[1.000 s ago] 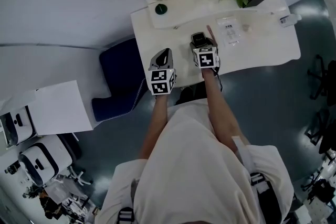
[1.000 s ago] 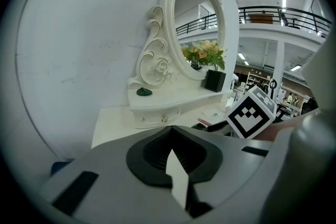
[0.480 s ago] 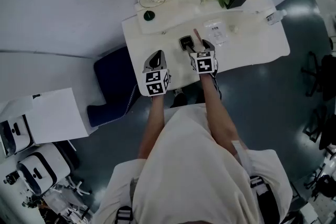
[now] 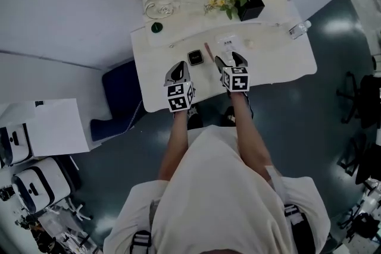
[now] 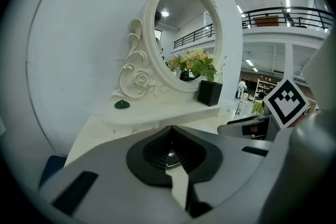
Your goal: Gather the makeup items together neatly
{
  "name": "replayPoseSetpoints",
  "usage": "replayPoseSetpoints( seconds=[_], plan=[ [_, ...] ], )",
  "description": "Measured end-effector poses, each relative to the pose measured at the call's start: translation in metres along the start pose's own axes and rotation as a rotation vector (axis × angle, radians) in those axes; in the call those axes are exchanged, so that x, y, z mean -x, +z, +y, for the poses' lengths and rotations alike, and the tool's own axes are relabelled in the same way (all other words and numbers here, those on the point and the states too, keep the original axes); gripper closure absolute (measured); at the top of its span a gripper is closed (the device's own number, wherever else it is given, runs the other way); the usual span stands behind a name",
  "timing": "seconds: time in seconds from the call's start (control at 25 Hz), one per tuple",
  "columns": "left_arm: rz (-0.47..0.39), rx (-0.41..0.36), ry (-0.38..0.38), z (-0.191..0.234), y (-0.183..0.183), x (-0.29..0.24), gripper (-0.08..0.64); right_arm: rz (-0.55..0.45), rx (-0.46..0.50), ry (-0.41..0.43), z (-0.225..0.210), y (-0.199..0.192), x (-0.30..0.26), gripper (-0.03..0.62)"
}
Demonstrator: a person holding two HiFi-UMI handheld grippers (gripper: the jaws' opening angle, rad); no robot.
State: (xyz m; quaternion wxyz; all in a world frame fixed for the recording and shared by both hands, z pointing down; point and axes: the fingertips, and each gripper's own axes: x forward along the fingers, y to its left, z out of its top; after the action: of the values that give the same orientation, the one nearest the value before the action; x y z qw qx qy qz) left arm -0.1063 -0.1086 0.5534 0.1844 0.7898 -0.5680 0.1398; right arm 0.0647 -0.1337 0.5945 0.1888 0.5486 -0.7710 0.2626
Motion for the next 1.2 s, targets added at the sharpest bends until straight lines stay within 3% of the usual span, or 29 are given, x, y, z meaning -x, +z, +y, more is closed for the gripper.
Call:
replayPoseSetpoints(
  seconds=[0.32,0.44,1.0,1.2],
  plan=[
    [-0.028,-0.006,0.033,-0.057,0.006,-0.004,0.545,-0.021,0.028,0.058,-0.039,0.005,0.027,0.276],
    [-0.046,0.007,0.057,-0.07,0.006,0.0,0.545,-0.037,0.055,0.064,-0.048,0.009,0.038,0.368],
    [-0.074,0.056,0.118,-0.106,-0.021,0.027,0.545,-0.023,0.117,0.165,-0.059,-0.021,0.069,0.45],
    [-0.045,0.022,0.099,-0.117,-0.039,0.031,0.545,-0.027,0.117,0.169,-0.065,-0.03,0.071,0.505]
  ],
)
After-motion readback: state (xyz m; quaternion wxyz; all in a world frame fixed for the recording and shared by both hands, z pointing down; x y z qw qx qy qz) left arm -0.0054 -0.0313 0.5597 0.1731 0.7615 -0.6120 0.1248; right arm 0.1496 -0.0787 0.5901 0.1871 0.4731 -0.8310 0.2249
